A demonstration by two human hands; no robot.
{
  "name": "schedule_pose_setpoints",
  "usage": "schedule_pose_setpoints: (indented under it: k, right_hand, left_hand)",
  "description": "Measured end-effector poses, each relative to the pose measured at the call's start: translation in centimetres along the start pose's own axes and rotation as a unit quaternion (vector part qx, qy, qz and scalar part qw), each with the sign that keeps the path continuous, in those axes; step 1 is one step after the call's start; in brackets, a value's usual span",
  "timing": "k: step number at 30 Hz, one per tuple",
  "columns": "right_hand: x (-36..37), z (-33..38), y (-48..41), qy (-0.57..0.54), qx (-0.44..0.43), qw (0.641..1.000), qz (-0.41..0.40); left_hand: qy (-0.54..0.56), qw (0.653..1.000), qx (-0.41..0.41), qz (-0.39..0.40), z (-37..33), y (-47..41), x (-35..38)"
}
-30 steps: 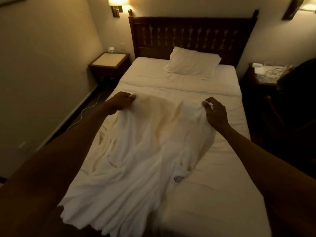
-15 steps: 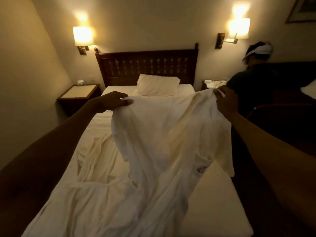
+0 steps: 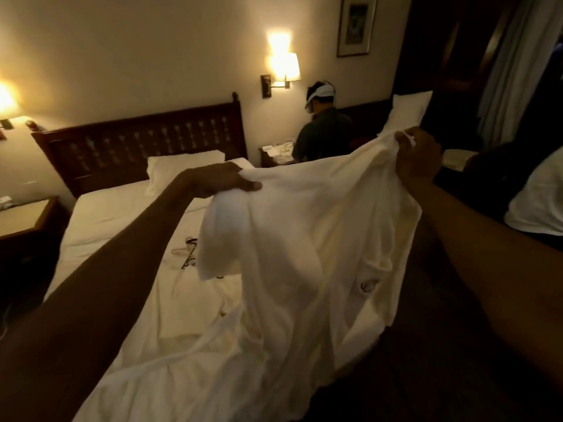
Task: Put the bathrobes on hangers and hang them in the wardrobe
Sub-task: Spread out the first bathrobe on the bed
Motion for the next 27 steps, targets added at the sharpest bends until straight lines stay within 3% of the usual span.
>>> schedule_pose_setpoints:
  k: [5,10,13,16,21,25,27]
  right_hand:
    - [-6.6,-0.3,-1.4,0.034,0.064,0.993,-0.089]
    - [-6.8,-0.6,-3.1,-0.050,0.034,0.993,-0.097]
    - [-2.8,-1.9,-2.1,-0.076,0.024,0.997,-0.020]
    - [2.7,-4.6,-0.6,-0.102,0.006,0.992,0.070]
    - [11.4,-10.4,2.3,-0.120,0.012,0.970,0.211]
    - [15.4,-14.9,2.8,-0.128,-0.005,0.949,0.287]
    - [16.4,-16.2,1.7,-0.131,-0.017,0.943,0.306]
  left_hand:
    - [0.129,0.982,0.095,0.096,-5.7,3.0,3.0]
    - [0.248,0.960,0.115,0.052,-5.4,3.1,2.5]
    - [0.205,0.976,0.063,-0.031,-2.8,2.0,2.9]
    - [0.136,0.989,-0.026,-0.057,0.8,-0.2,4.4]
    - [0.107,0.976,-0.182,0.051,6.4,-4.0,9.5]
    - [0.153,0.953,-0.218,0.141,5.8,-5.7,13.9]
    - [0.168,0.953,-0.222,0.118,3.8,-5.5,14.6]
Point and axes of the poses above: each hand's wrist, its own y-axis away from the middle knuckle, its own x-axis out of the palm, z = x × y, the point moved 5 cm from there along -y, towards the middle knuckle, and after that the axes turned 12 degrees about -x, right-handed, at the moved point
